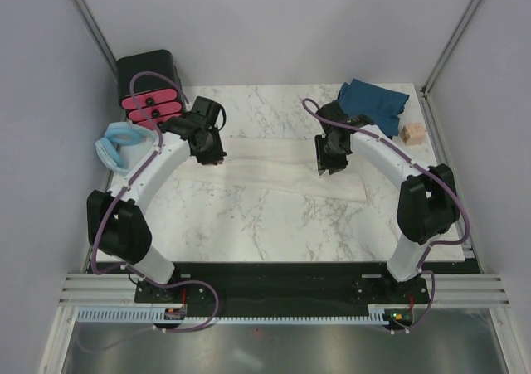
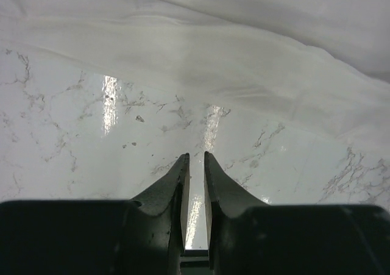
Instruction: Fold and stack the t-shirts
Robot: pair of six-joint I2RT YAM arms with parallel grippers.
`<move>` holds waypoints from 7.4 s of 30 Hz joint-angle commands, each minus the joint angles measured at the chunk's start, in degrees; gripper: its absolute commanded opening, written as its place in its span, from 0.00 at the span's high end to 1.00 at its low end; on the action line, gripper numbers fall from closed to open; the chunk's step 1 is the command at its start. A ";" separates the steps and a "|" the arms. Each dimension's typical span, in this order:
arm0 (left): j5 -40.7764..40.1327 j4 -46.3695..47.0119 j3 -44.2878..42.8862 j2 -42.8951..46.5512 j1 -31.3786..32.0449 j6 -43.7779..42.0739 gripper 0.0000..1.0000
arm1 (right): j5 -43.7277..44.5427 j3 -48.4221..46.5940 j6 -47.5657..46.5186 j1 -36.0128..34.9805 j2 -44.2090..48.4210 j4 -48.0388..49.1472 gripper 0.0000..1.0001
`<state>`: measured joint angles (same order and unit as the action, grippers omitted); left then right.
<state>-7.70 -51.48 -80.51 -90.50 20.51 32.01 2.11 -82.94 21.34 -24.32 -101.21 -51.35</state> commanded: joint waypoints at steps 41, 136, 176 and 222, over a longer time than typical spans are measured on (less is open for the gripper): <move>0.15 1.74 2.29 -1.87 1.20 2.71 0.79 | 7.38 -9.87 -5.26 -3.46 -13.66 -0.32 0.42; -3.19 -1.60 -10.27 -22.60 -1.44 -1.25 0.79 | 22.15 -10.85 -2.62 -2.93 -12.26 -0.06 0.57; -5.58 1.29 -3.70 -18.32 -9.70 -0.99 0.71 | 16.70 -0.74 -0.51 -3.11 -9.10 0.90 0.59; -16.28 -4.94 -28.38 -39.31 -10.93 1.48 0.71 | 15.47 1.99 -2.27 -3.02 -10.32 0.90 0.60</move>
<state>-18.57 -54.13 -105.41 -128.40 11.14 31.24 17.37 -80.99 19.27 -27.22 -112.07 -50.52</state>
